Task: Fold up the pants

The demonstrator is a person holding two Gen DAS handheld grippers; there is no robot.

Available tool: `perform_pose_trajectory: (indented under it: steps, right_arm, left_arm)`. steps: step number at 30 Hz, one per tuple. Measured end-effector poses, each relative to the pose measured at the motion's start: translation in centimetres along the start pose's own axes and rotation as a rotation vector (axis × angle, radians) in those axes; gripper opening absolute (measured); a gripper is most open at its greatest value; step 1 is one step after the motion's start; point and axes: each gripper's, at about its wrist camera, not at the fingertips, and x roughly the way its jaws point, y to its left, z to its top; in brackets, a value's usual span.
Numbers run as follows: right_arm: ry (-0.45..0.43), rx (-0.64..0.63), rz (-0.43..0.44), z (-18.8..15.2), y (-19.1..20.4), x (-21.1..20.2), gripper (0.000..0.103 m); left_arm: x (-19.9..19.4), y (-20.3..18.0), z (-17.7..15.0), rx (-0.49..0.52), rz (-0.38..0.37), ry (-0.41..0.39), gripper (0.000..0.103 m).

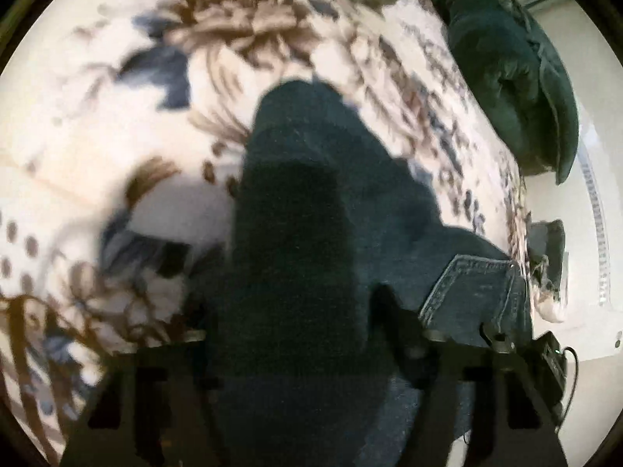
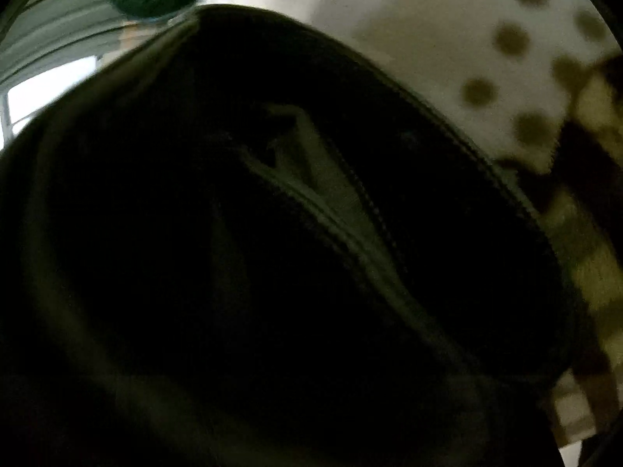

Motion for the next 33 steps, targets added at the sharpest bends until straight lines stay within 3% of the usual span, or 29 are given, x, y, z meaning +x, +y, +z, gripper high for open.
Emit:
perform_pose_trajectory:
  steps: [1,4,11,17,20,26,29,33]
  right_arm:
    - [-0.001,-0.019,-0.002,-0.3,0.7,-0.3,0.050]
    - [0.001,-0.053,-0.013,-0.7,2.1,-0.8,0.047]
    - [0.031,-0.117,0.006,-0.5,7.2,-3.0,0.045]
    - [0.056,-0.162,0.041,0.3,14.5,-4.8,0.045]
    - [0.046,-0.197,0.071,1.4,19.4,-4.4,0.045]
    - [0.020,-0.240,0.122,4.8,28.7,0.5,0.045]
    - [0.005,-0.247,0.145,7.1,32.5,4.7,0.045]
    - [0.002,-0.243,0.172,10.5,39.6,14.3,0.045]
  left_arm:
    - [-0.6,0.1,-0.2,-0.011,-0.017,-0.021,0.036]
    - [-1.7,-0.1,-0.7,-0.021,-0.031,-0.041,0.027]
    - [-6.7,-3.1,0.2,-0.046,-0.052,-0.086,0.024]
    - [-13.2,-6.6,4.1,-0.067,-0.064,-0.151,0.024]
    - [-15.8,-7.8,7.5,-0.062,-0.079,-0.194,0.024]
    - [-18.6,-8.1,18.9,-0.012,-0.099,-0.253,0.024]
    - [-18.9,-6.9,25.9,0.005,-0.103,-0.276,0.024]
    - [-17.8,-4.3,35.8,0.018,-0.102,-0.301,0.024]
